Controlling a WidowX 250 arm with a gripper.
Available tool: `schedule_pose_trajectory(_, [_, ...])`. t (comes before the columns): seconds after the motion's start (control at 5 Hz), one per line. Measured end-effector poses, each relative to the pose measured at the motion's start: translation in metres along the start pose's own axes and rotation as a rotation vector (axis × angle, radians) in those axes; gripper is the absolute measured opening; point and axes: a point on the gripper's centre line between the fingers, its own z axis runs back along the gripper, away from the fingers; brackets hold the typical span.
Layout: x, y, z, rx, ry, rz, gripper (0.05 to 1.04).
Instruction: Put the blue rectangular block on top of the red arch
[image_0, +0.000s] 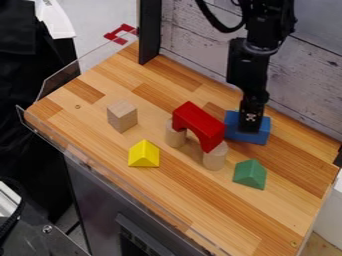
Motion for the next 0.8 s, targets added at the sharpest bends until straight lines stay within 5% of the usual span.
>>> schedule_pose_trajectory(0.4, [0.0004,0.0022,-0.0070,0.019,-0.006,0.007,0.955])
schedule_pose_trajectory(0.6, [0.0006,0.0035,-0.0067,0.029,-0.008,0.009,0.672])
schedule_pose_trajectory(0.8, [-0.0007,0.0061,-0.0066,0.044,-0.002,-0.011,0.562])
